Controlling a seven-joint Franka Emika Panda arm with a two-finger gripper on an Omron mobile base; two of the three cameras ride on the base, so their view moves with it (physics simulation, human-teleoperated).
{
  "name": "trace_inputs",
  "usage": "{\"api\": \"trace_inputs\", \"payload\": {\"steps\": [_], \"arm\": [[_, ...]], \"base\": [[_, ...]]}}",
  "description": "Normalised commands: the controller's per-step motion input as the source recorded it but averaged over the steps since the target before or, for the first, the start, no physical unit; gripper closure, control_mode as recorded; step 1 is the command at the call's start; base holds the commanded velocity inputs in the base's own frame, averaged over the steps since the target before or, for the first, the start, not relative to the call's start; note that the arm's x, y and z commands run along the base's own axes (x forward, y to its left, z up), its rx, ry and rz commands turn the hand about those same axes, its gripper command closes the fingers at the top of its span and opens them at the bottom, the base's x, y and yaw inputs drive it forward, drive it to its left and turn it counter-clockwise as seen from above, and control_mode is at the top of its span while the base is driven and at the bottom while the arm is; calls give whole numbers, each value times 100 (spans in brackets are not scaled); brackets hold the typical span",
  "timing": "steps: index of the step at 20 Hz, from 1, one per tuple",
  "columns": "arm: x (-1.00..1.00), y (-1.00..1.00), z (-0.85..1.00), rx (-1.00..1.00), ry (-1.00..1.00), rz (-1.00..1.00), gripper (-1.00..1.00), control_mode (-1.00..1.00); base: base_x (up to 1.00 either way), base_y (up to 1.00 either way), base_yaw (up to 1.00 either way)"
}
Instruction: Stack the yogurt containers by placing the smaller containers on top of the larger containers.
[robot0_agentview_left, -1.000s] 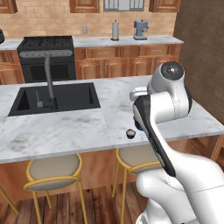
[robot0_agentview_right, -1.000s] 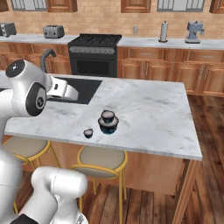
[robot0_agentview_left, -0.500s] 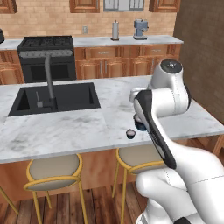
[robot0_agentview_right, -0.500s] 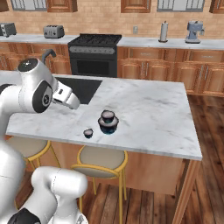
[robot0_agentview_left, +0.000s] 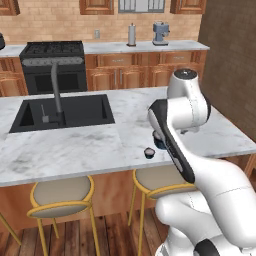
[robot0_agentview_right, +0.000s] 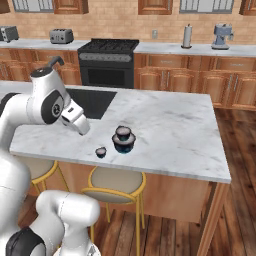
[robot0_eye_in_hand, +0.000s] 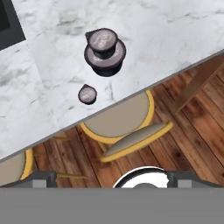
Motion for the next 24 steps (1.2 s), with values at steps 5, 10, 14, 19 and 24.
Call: {"api": "trace_inputs", "payload": {"steps": [5, 10, 14, 19, 24], "arm": [[0, 0, -36, 5, 4, -4, -100, -100], [0, 0, -30, 6, 0, 0, -100, -100], [0, 0, -22, 2, 0, 0, -100, -100], [6, 0, -16, 0, 0, 0, -100, -100], [23, 0, -16, 0, 0, 2, -100, -100]], "base": [[0, 0, 0], [0, 0, 0], [0, 0, 0], [0, 0, 0], [0, 0, 0]]}}
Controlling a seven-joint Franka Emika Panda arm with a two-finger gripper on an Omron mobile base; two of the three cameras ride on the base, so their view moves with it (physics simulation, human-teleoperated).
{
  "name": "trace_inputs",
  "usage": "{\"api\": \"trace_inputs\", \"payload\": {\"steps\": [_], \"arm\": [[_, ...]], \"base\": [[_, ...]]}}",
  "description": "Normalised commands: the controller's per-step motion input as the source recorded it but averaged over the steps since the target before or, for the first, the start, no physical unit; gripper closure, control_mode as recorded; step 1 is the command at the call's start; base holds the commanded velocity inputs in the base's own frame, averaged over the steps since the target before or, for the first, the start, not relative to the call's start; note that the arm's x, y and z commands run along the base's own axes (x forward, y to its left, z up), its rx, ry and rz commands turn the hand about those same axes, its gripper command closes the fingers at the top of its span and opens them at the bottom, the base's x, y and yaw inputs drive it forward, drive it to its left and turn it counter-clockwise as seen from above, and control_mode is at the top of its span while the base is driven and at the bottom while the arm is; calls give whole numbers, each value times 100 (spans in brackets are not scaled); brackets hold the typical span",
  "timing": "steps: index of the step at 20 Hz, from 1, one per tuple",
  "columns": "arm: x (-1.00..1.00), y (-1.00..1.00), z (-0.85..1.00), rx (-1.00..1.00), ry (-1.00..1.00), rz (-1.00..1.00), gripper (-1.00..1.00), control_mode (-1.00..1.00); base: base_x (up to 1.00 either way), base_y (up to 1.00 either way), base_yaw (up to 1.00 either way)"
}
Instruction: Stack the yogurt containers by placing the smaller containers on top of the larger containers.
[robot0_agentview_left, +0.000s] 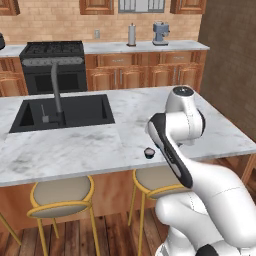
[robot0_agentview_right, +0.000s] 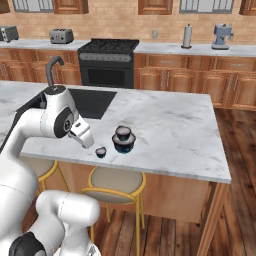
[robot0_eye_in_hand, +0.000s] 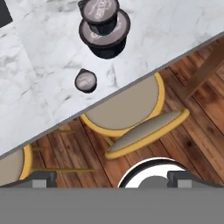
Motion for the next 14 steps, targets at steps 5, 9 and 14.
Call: {"api": "trace_inputs", "payload": {"steps": [5, 9, 14], "arm": [[23, -3, -22, 0, 0, 5, -100, -100], [24, -4, -30, 0, 0, 6, -100, -100], [23, -1, -30, 0, 0, 5, -100, -100]], "base": [[0, 0, 0], [0, 0, 0], [0, 0, 0]]}}
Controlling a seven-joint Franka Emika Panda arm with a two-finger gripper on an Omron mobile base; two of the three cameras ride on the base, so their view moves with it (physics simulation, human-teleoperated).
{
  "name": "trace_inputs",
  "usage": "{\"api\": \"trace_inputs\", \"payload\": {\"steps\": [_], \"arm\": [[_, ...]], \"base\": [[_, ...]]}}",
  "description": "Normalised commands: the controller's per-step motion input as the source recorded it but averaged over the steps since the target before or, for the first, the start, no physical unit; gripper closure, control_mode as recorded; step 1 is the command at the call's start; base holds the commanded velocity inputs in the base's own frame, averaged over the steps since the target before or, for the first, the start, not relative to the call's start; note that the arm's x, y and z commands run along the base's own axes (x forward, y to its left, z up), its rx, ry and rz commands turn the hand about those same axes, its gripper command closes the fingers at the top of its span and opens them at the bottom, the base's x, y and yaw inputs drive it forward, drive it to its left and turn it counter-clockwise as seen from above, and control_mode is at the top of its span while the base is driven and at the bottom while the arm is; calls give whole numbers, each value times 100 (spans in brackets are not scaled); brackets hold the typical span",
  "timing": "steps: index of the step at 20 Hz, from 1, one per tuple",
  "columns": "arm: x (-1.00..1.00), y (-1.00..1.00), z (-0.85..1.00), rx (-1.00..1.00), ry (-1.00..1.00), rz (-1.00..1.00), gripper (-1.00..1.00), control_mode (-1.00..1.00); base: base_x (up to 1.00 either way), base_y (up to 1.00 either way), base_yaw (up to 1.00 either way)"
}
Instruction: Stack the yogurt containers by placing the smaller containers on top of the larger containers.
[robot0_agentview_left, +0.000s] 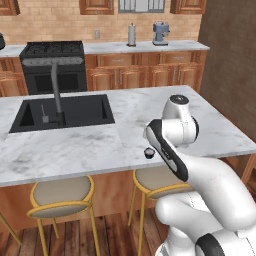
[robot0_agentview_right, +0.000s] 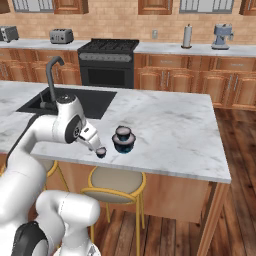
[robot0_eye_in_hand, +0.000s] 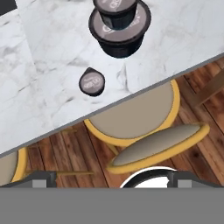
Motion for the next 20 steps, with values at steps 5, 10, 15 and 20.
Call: {"api": "trace_inputs", "payload": {"steps": [5, 10, 15, 20], "arm": [[26, 0, -25, 0, 0, 3, -100, -100], [22, 0, -16, 0, 0, 0, -100, -100], [13, 0, -14, 0, 0, 0, -100, -100], [16, 0, -23, 0, 0, 0, -100, -100]], "base": [[0, 0, 0], [0, 0, 0], [0, 0, 0], [0, 0, 0]]}}
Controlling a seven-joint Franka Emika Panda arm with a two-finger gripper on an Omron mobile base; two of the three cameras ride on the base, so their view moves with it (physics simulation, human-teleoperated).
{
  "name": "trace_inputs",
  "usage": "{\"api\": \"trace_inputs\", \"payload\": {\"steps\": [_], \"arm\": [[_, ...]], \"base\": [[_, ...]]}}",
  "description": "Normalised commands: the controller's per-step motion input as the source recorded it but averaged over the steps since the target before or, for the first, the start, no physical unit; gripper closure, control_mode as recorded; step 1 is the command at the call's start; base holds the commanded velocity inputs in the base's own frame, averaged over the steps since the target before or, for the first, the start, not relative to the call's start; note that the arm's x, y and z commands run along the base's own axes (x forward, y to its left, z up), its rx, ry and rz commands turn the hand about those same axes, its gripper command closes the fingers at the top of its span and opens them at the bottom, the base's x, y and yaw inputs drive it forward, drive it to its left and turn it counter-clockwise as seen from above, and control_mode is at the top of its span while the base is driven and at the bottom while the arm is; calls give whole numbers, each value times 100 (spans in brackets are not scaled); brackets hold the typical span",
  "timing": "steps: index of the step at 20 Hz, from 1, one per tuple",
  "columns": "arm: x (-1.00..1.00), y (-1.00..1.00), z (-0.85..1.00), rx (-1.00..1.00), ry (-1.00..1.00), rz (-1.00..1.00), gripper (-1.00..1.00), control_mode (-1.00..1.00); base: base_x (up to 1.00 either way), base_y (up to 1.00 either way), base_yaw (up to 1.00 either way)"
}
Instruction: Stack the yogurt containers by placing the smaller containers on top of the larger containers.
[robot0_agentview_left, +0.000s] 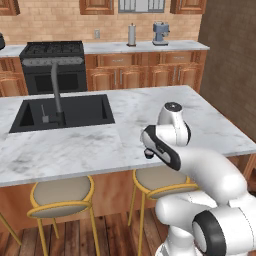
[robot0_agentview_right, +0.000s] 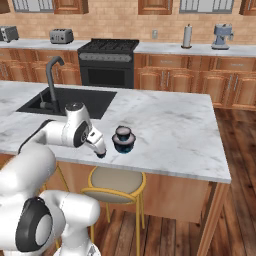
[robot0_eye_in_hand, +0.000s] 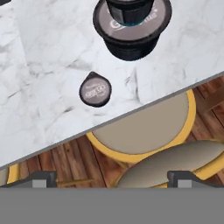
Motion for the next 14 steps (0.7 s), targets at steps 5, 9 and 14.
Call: {"api": "trace_inputs", "payload": {"steps": [5, 9, 14], "arm": [[20, 0, -24, 0, 0, 0, -100, -100], [25, 0, -21, 0, 0, 0, -100, -100], [26, 0, -22, 0, 0, 0, -100, -100]], "base": [[0, 0, 0], [0, 0, 0], [0, 0, 0]]}}
